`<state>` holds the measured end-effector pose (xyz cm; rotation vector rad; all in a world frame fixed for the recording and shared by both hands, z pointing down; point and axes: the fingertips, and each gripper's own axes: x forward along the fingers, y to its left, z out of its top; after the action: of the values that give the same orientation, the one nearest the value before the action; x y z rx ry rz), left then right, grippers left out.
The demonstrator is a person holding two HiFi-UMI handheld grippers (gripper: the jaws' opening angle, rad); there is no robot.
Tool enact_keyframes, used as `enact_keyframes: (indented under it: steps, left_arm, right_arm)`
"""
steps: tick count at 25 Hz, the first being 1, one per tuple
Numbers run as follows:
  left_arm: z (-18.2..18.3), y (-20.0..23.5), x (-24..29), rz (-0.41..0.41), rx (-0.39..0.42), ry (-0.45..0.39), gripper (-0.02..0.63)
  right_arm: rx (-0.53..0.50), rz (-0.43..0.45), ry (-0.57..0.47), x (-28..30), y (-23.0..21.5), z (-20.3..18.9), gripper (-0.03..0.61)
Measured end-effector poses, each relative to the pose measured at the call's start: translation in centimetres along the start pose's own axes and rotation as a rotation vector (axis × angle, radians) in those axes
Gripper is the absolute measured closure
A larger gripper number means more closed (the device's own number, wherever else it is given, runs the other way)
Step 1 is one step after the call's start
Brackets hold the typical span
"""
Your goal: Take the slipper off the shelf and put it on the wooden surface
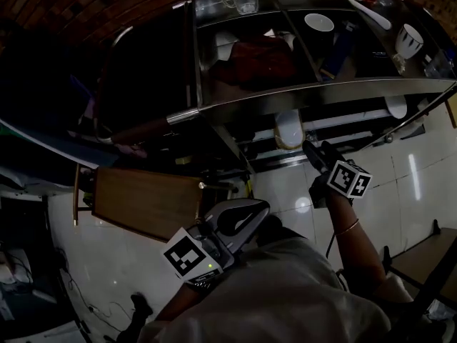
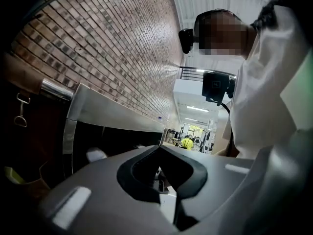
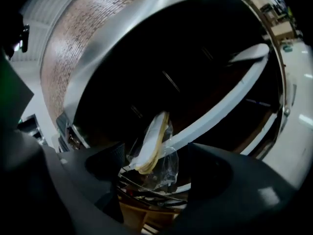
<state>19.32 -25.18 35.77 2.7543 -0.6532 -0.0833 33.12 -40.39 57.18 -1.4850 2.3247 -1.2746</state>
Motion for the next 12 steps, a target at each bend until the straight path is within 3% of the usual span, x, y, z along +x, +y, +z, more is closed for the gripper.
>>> enact_keyframes:
  steps: [3, 7, 12]
  left_arm:
    - [-0.3, 0.7, 0.4, 0.021, -0.025, 0.003, 0.620]
    - [-0.5, 1.2, 1.0, 0.038, -0.025, 0.007, 0.620]
    - [-1.0, 2.3, 1.1, 0.091, -0.016, 0.021, 0.620]
  right_arm:
    - [0.157, 0.026, 0.011, 2.1, -1.4, -0.4, 0.170]
    - [0.254, 0.014, 0.058, 3.6, -3.0, -1.8, 0.193]
    - [0.373, 0.047, 0.056, 3.9, -3.2, -2.7, 0.404]
